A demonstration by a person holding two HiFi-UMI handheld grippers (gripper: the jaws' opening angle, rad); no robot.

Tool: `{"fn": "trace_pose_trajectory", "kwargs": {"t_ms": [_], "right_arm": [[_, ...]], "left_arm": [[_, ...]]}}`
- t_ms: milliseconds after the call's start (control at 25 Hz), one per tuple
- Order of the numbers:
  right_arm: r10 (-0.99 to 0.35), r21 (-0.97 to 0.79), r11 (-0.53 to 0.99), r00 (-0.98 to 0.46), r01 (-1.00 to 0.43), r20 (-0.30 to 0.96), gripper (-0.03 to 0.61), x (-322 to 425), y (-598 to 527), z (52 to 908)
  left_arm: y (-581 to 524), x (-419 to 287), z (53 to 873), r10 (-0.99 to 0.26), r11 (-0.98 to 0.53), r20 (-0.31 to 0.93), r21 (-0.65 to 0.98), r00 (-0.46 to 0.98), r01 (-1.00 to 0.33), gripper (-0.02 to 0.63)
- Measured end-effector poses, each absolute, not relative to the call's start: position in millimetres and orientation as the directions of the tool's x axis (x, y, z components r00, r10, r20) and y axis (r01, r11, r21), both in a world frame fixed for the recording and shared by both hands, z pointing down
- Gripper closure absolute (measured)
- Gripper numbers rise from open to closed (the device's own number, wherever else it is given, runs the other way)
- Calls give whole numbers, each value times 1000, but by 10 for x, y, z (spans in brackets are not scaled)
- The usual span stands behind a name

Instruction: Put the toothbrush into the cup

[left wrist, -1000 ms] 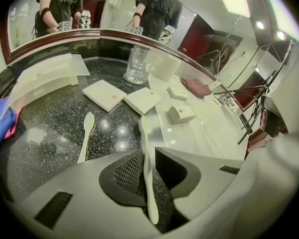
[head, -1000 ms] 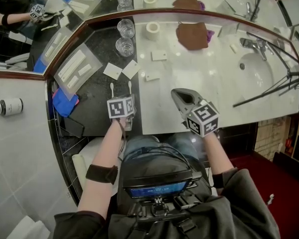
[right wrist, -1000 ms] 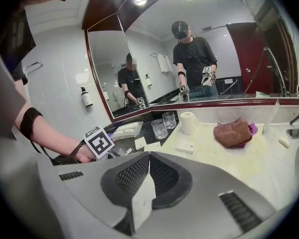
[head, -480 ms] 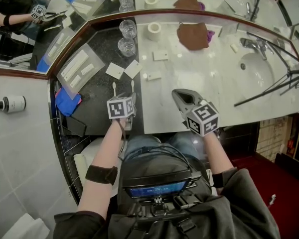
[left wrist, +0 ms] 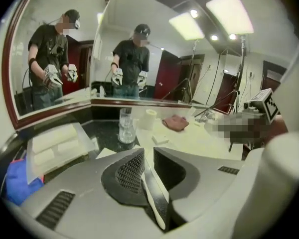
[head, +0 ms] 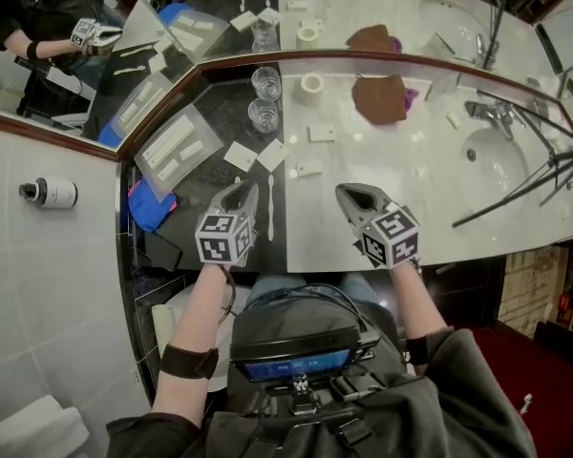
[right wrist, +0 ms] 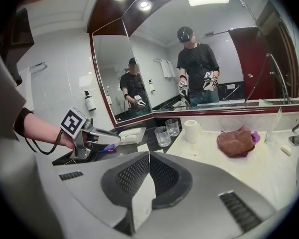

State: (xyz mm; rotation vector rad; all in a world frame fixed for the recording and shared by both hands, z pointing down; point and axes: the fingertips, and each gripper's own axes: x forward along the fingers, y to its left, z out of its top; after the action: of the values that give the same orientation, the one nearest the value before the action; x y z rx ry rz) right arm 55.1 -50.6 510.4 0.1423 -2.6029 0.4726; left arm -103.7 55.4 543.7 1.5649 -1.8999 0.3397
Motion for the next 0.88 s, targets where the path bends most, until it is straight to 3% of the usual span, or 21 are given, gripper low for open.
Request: {"fn": "trace_pose_trajectory", "kwargs": {"t_ms": [360, 880], "right_arm": [[-25, -282, 945, -892, -169, 452, 558, 441, -610, 4911], [-47, -277, 941, -887, -193, 459, 558, 533, -656, 4894]], "left_arm": [[813, -1234, 4577, -867, 279, 458, 119, -197, -953, 611], [986, -1339, 4288, -889, 322, 377, 107, -261, -941, 612]]}}
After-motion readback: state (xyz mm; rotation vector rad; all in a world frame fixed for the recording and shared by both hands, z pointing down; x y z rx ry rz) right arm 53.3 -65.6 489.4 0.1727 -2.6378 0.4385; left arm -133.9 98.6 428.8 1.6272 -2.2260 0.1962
